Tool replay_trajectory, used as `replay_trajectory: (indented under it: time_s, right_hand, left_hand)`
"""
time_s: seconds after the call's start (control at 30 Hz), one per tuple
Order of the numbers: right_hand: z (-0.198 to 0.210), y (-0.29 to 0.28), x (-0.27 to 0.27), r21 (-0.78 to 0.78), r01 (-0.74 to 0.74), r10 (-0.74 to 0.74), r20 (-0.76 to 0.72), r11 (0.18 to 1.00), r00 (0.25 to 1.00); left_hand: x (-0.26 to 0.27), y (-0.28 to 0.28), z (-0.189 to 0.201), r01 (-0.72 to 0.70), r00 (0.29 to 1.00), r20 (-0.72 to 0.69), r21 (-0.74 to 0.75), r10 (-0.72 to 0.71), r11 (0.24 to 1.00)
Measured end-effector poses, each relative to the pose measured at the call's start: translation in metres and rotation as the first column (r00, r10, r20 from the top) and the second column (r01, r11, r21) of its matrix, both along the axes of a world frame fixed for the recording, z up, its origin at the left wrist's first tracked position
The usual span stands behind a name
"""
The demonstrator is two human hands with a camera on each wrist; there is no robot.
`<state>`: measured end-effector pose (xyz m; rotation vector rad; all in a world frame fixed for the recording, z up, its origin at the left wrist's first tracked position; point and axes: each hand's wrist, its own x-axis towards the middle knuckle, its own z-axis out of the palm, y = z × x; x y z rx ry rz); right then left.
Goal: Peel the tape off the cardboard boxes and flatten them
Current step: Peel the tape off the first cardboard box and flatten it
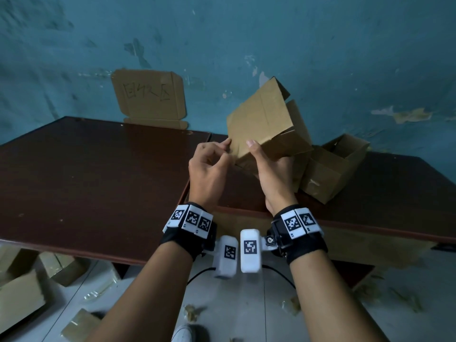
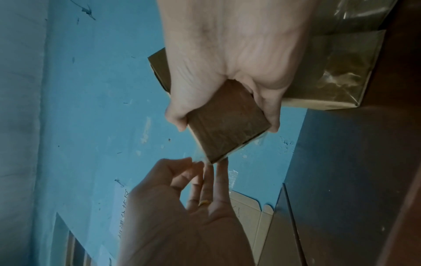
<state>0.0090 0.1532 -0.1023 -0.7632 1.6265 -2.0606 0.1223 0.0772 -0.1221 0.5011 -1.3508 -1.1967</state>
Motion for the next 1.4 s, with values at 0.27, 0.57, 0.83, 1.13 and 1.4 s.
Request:
replay_trajectory:
  time_s: [0.27, 0.57, 0.83, 1.13, 1.4]
  right_hand:
    - [-0.001, 0.0, -0.002, -0.05, -0.041, 0.044, 0.058, 0.998, 0.997]
    - [0.003, 0.006, -0.006, -0.061, -0.039, 0.046, 0.112, 0.997, 0.993]
    - [0.007, 0.01, -0.01, 0.006, -0.017, 0.017, 0.053, 1.0, 0.998]
    - [0.008, 0.004, -0.008, 0.071, -0.132, 0.131, 0.016, 0.989, 0.991]
    - [-0.009, -0.003, -0.011, 0.215, -0.076, 0.093, -0.071, 0.974, 0.993]
  left_hand:
    - [0.0, 0.004, 0.006, 0.197, 0.971, -0.17, 0.183, -0.166, 0.963]
    - [0.002, 0.004, 0.008, 0.321, 0.922, -0.275, 0.145, -0.273, 0.936]
    - [0.001, -0.002, 0.0, -0.029, 0.986, 0.152, -0.268, 0.073, 0.963]
    - [-0.003, 0.0, 0.0, -0.06, 0.98, 0.172, -0.233, 0.102, 0.971]
    - [-0.004, -0.013, -0.009, -0.291, 0.846, 0.453, -0.046, 0.279, 0.956]
